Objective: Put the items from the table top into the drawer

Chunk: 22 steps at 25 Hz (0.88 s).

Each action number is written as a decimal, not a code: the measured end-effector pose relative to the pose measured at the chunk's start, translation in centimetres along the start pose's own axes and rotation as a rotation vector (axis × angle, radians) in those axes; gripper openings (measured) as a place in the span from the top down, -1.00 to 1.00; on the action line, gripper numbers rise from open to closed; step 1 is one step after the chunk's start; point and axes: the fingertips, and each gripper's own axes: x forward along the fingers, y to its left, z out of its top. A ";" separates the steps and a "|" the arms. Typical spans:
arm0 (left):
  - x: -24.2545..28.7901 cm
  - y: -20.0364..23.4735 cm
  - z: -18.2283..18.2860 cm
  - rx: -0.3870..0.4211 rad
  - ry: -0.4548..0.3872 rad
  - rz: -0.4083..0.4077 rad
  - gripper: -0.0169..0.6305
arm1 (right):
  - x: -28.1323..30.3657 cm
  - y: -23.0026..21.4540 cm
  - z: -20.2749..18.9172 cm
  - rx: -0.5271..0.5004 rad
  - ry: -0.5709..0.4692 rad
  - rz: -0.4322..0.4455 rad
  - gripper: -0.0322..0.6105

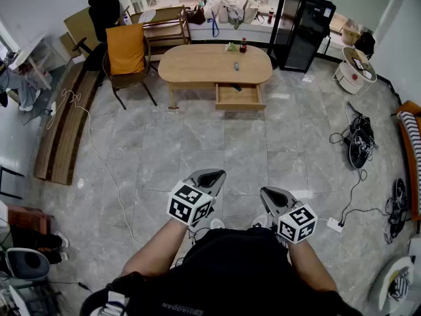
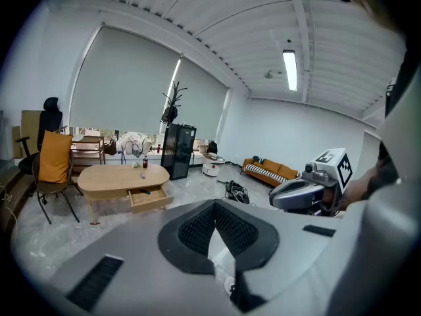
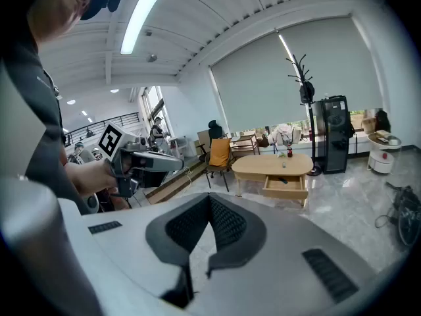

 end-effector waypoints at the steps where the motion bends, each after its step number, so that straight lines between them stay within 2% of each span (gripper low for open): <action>1: 0.0 0.1 0.0 -0.001 -0.001 0.001 0.93 | 0.0 0.0 0.0 0.000 -0.001 0.000 0.89; 15: -0.5 0.9 -0.3 -0.023 -0.014 0.007 0.93 | 0.7 0.6 0.7 -0.020 -0.008 0.011 0.89; 22: 0.6 1.1 -3.1 -0.053 0.069 -0.022 0.93 | 1.6 0.0 0.2 0.001 0.010 -0.009 0.89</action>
